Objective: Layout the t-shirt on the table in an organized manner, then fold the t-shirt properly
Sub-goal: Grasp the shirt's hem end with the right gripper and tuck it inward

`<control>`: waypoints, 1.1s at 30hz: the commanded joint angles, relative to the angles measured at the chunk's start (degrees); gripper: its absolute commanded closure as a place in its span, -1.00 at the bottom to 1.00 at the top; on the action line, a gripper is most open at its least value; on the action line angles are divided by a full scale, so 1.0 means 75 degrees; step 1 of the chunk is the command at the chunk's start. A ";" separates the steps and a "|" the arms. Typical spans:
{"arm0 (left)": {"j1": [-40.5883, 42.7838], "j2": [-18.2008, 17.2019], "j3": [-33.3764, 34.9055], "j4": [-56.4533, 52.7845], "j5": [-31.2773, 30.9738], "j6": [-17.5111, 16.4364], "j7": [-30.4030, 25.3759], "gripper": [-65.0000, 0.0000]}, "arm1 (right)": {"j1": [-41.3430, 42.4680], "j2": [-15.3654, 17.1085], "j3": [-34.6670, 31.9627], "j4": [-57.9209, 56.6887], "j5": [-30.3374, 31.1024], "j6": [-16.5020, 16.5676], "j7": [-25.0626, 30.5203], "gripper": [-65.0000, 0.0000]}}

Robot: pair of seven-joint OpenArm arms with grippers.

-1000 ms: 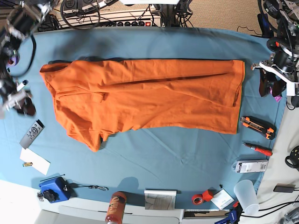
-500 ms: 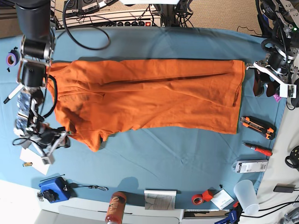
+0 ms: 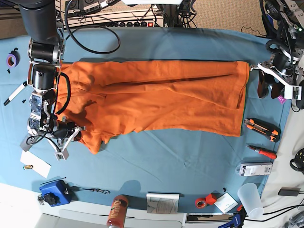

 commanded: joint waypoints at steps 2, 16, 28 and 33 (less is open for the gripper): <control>-0.0020 -0.0079 -0.0035 0.0111 -0.0082 -0.0006 -0.0227 0.16 | 0.0050 0.0119 0.0003 0.0481 -0.0093 -0.0102 -0.0606 1.00; -0.0017 -0.0061 -0.0035 0.0111 -0.0079 -0.0006 -0.0224 0.16 | -0.2617 0.0455 0.0015 0.6149 -0.0189 -0.0597 -0.1338 1.00; -0.0017 -0.0061 -0.0035 0.0111 -0.0082 -0.0009 -0.0227 0.16 | -0.3649 0.0452 0.0015 0.6207 0.0052 -0.0149 -0.1851 0.26; -0.0017 -0.0061 -0.0035 0.0111 -0.0079 -0.0009 -0.0224 0.16 | -0.3456 0.0452 0.0015 0.6210 0.0807 -0.0198 -0.2457 0.21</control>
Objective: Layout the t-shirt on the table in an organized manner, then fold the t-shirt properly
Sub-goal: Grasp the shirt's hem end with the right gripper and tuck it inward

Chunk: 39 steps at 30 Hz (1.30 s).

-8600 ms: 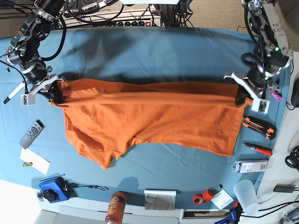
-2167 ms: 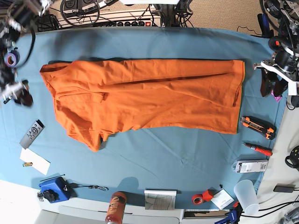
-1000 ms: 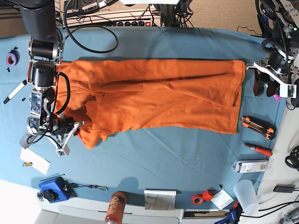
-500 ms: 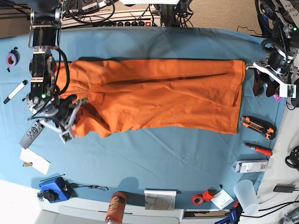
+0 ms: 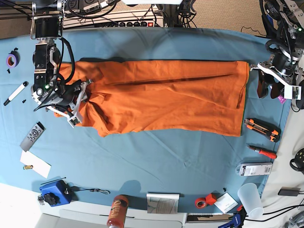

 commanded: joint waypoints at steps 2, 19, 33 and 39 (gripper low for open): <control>-0.0015 -0.0082 -0.0035 0.0111 -0.0085 -0.0006 -0.0219 0.16 | 0.0230 0.0119 0.0178 0.0134 0.0440 -0.0032 0.0379 0.21; -0.0017 -0.0082 -0.0035 0.0111 -0.0085 -0.0009 -0.0248 0.16 | 0.1515 -0.0050 0.1393 -0.1772 0.0527 -0.0568 0.1620 0.21; -0.0017 -0.0082 -0.0035 0.0111 -0.0087 -0.0006 -0.0251 0.16 | 0.2133 -0.0854 0.1396 -0.3669 0.0326 -0.0300 0.1454 0.90; -0.0020 -0.0082 -0.0035 0.0111 -0.0090 -0.0006 -0.0280 0.16 | 0.2261 -0.0854 0.1402 -0.3357 0.0268 -0.0294 0.1556 1.00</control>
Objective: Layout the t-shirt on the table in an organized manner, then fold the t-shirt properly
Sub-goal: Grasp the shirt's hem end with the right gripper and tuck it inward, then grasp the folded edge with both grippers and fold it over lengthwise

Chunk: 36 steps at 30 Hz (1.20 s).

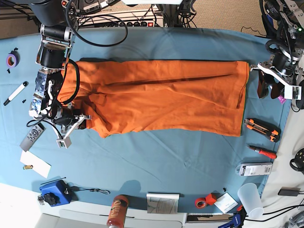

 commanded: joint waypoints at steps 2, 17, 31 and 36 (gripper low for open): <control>-0.0020 -0.0082 -0.0035 0.0111 -0.0087 -0.0006 -0.0297 0.16 | 0.0224 0.0102 0.0023 0.0562 0.0076 0.0023 0.0286 1.00; -0.0020 -0.0079 0.0023 0.0105 -0.0379 -0.0009 -0.0600 0.16 | 0.0221 0.0102 0.0023 0.2471 -0.0111 0.0023 0.0557 1.00; -0.2553 -0.0530 0.3057 -0.2197 0.1961 0.0044 -0.1177 -0.03 | 0.0219 0.0102 0.0023 0.2471 -0.0458 0.0020 0.0571 1.00; -0.4077 -0.1326 0.4118 -0.4188 0.2492 -0.0353 -0.1110 -0.03 | 0.0198 0.0105 0.0023 0.2471 -0.0729 0.0020 0.0577 1.00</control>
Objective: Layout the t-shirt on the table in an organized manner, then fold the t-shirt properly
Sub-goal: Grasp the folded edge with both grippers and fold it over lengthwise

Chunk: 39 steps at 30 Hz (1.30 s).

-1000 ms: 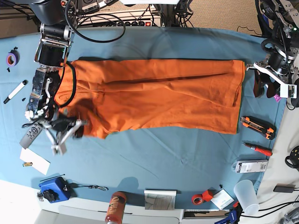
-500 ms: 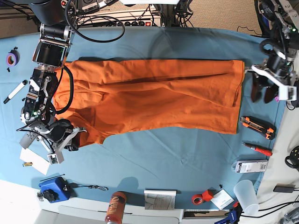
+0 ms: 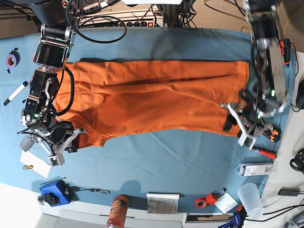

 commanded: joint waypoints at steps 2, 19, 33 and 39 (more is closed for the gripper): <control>-0.0676 -0.0393 0.0259 -0.0635 -0.0052 0.0017 -0.0134 -0.03 | 0.0175 0.0108 0.0023 0.0146 0.0035 -0.0041 0.0221 1.00; -0.2532 -0.0673 0.0839 -0.4264 -0.0516 -0.0947 0.0335 0.00 | 0.0172 0.0108 0.0023 0.0146 0.0032 -0.0041 0.0172 1.00; -0.2538 -0.0638 0.0825 -0.4538 -0.1696 -0.0941 0.0551 1.00 | 0.0181 0.0108 0.0023 0.0079 -0.0248 -0.0038 0.1486 1.00; -0.2532 -0.0638 0.0067 -0.4229 -0.1754 -0.0254 0.0898 1.00 | 0.0224 0.0105 0.0023 0.0076 -0.0487 -0.0038 0.2384 1.00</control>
